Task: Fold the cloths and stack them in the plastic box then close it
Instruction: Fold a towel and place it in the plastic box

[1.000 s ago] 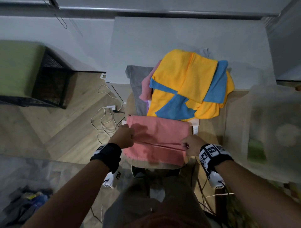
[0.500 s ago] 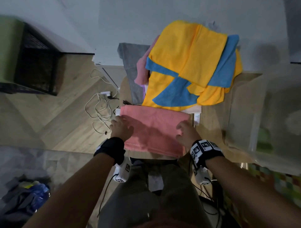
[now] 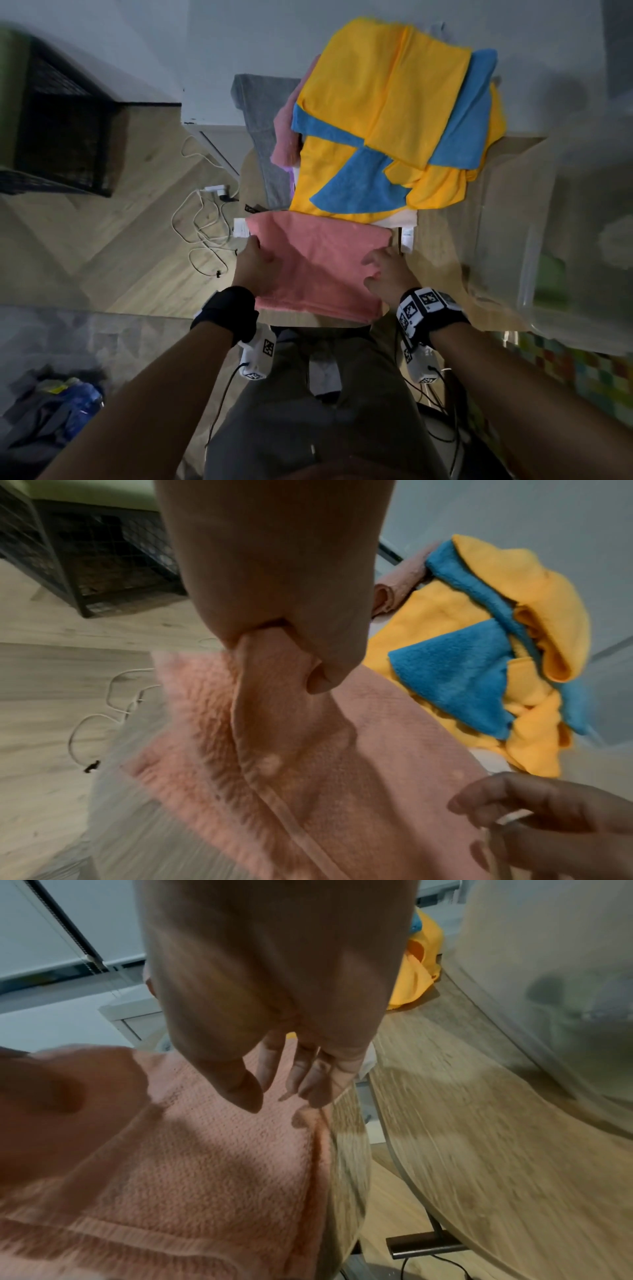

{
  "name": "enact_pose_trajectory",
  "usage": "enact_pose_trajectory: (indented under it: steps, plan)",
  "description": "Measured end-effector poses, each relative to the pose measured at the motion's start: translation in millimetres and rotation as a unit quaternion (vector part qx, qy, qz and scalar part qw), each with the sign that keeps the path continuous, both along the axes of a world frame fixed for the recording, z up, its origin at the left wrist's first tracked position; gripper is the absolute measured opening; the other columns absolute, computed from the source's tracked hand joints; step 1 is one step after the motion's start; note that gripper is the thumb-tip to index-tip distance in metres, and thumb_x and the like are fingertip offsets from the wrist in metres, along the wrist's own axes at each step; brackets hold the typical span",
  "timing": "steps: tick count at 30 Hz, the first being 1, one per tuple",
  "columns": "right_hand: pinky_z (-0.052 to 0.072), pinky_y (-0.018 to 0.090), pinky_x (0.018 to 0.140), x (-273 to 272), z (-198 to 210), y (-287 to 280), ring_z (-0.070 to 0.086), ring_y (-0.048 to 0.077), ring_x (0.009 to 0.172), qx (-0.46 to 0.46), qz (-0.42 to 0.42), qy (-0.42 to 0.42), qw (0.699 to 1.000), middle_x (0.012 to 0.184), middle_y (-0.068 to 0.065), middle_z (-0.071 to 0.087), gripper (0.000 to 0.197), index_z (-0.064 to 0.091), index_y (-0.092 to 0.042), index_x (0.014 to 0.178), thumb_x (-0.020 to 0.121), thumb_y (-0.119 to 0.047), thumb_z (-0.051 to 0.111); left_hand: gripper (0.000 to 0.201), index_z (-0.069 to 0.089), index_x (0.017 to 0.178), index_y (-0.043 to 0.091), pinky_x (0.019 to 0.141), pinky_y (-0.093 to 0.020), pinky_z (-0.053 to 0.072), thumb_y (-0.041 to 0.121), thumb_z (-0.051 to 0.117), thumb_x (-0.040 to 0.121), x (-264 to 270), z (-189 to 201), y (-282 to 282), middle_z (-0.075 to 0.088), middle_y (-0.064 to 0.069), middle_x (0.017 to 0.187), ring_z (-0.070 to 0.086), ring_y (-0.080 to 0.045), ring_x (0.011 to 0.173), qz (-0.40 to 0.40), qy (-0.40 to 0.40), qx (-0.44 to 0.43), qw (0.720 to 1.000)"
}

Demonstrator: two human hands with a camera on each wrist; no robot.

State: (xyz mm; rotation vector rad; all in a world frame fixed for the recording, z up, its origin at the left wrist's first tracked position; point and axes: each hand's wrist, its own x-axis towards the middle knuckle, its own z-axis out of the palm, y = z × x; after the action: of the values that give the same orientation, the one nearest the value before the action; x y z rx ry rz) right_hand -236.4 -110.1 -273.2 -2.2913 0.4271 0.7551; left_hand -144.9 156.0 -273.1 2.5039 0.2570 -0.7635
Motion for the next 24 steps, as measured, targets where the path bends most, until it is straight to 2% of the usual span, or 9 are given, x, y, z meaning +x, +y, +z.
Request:
enact_pose_trajectory:
  steps: [2,5,7,9,11,13,16,20,24]
  plan:
    - [0.046,0.037,0.099,-3.8,1.1,-1.1,0.053,0.024,0.116,0.004,0.006,0.002,1.0,0.125,0.007,0.047,0.038,0.063,-0.018,0.115,0.078,-0.012,0.071,0.027,0.05,0.085,0.0,0.068,-0.041,0.039,0.025,0.055,0.078,-3.3,-4.3,-6.4,0.051,-0.018,0.085,0.049,-0.036,0.077,-0.031,-0.028,0.024,0.999]
    - [0.044,0.035,0.099,-8.4,0.0,-4.4,0.055,0.027,0.116,0.013,0.013,0.03,0.999,0.136,0.008,0.045,0.047,0.058,-0.018,0.125,0.079,-0.014,0.069,0.06,0.049,0.116,-0.007,0.091,-0.049,0.036,0.034,0.053,0.072,-5.0,-14.9,-10.4,0.048,-0.026,0.113,0.046,-0.044,0.104,0.057,-0.018,0.074,0.995]
    - [0.045,0.032,0.096,-10.0,-2.7,-5.9,0.057,0.028,0.113,0.014,0.027,0.039,0.999,0.139,0.007,0.045,0.051,0.058,-0.019,0.128,0.079,-0.015,0.069,0.065,0.042,0.121,-0.012,0.092,-0.047,0.04,0.033,0.055,0.075,-1.5,-10.4,-14.1,0.05,-0.029,0.115,0.05,-0.046,0.108,0.102,-0.01,0.059,0.993]
    - [0.044,0.032,0.098,-10.4,-4.8,-6.3,0.054,0.027,0.12,0.006,0.04,0.045,0.998,0.142,0.007,0.043,0.052,0.058,-0.02,0.13,0.079,-0.017,0.069,0.065,0.04,0.12,-0.013,0.088,-0.042,0.045,0.032,0.068,0.082,3.9,-11.7,-11.9,0.057,-0.029,0.114,0.058,-0.045,0.108,0.087,0.041,0.044,0.994]
    - [0.044,0.033,0.1,-10.0,-6.2,-6.4,0.051,0.026,0.124,-0.004,0.045,0.05,0.998,0.144,0.007,0.042,0.053,0.058,-0.02,0.132,0.08,-0.019,0.068,0.066,0.055,0.118,-0.004,0.084,-0.034,0.048,0.048,0.067,0.08,8.4,-15.2,-6.2,0.066,-0.021,0.112,0.064,-0.036,0.105,0.048,0.08,0.052,0.994]
    - [0.045,0.034,0.1,-8.4,-6.9,-6.3,0.054,0.027,0.12,-0.007,0.042,0.054,0.998,0.145,0.008,0.041,0.054,0.057,-0.02,0.133,0.08,-0.021,0.069,0.066,0.07,0.109,0.011,0.085,-0.032,0.049,0.064,0.053,0.075,8.3,-12.8,-2.5,0.071,-0.013,0.107,0.065,-0.032,0.103,-0.008,0.094,0.073,0.993]
    - [0.041,0.032,0.104,-3.5,-7.1,-4.9,0.049,0.027,0.126,-0.018,0.054,0.066,0.996,0.149,0.009,0.036,0.056,0.055,-0.02,0.136,0.082,-0.024,0.07,0.049,0.067,0.107,0.004,0.086,-0.037,0.047,0.048,0.058,0.087,6.5,-2.8,-3.9,0.068,-0.021,0.109,0.062,-0.038,0.106,-0.002,0.077,0.074,0.994]
    - [0.038,0.033,0.109,1.4,-4.9,-2.8,0.042,0.026,0.134,-0.024,0.059,0.087,0.994,0.152,0.008,0.033,0.057,0.052,-0.022,0.138,0.084,-0.029,0.068,0.031,0.048,0.098,0.006,0.077,-0.033,0.037,0.031,0.063,0.085,1.0,0.8,-0.8,0.058,-0.023,0.106,0.057,-0.04,0.101,0.055,0.031,0.027,0.998]
    - [0.04,0.034,0.107,2.1,-2.5,-4.0,0.045,0.026,0.131,-0.016,0.057,0.093,0.994,0.151,0.009,0.034,0.057,0.05,-0.021,0.14,0.086,-0.029,0.067,0.037,0.045,0.112,0.012,0.101,-0.044,0.04,0.033,0.059,0.085,0.6,0.8,-1.0,0.035,-0.019,0.126,0.046,-0.042,0.115,0.115,0.049,0.036,0.992]
